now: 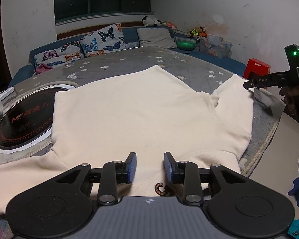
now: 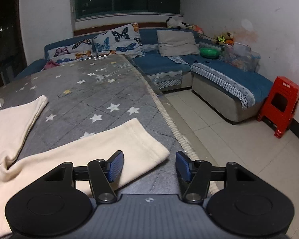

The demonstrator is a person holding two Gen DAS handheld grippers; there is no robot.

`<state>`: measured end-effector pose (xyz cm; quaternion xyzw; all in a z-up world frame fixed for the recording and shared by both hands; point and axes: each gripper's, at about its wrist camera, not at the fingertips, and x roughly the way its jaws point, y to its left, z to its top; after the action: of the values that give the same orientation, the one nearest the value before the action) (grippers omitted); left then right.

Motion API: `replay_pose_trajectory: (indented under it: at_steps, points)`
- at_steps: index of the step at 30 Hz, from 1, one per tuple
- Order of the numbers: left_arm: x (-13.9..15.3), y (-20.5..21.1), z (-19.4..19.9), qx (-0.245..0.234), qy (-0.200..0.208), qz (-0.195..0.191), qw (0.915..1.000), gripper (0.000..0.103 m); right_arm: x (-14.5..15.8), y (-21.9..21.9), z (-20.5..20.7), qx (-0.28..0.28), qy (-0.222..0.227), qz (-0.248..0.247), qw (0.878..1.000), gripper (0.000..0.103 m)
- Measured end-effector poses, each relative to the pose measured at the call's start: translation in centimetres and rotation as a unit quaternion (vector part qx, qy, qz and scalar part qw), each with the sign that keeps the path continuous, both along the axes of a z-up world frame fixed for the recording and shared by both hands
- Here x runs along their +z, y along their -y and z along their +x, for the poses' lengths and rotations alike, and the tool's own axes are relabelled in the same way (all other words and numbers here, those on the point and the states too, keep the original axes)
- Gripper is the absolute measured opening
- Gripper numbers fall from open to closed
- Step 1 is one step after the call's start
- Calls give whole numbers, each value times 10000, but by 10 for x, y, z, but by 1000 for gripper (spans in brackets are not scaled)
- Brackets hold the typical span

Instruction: Fold clothes

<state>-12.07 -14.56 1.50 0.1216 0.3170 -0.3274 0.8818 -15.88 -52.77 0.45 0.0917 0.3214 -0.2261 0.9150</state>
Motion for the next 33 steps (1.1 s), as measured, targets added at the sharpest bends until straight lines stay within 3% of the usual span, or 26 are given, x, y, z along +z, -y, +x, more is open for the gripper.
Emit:
replay_pose_trajectory:
  at_steps: [5,8,11,15,20,23,26,31,33]
  points:
    - [0,1,-1,21,21,36,10000,37,0,3,1,-24,76,50,10000,37]
    - [0,1,0,36,24,43,10000,39,1,4,0,-11,98,46,9999,15]
    - [0,1,0,31,28,54,10000,40,5,5,-5,-46,156,-24,9999,9]
    - [-1,0,1,33,41,57,10000,42,15,0,-14,-217,205,-314,9991,8]
    - [-1,0,1,31,52,71,10000,44,7,1,-16,-308,-71,-454,9985,9]
    - [1,0,1,25,40,88,10000,45,5,0,-15,-327,-161,-506,9981,18]
    - [5,-1,1,8,59,55,10000,45,16,-7,-16,-321,-86,-671,9972,18]
    - [11,4,2,-66,50,-92,9999,46,32,-42,-10,544,121,-641,9964,23]
    - [11,8,1,-98,30,-103,9999,46,34,-61,-4,1075,150,-446,9931,36]
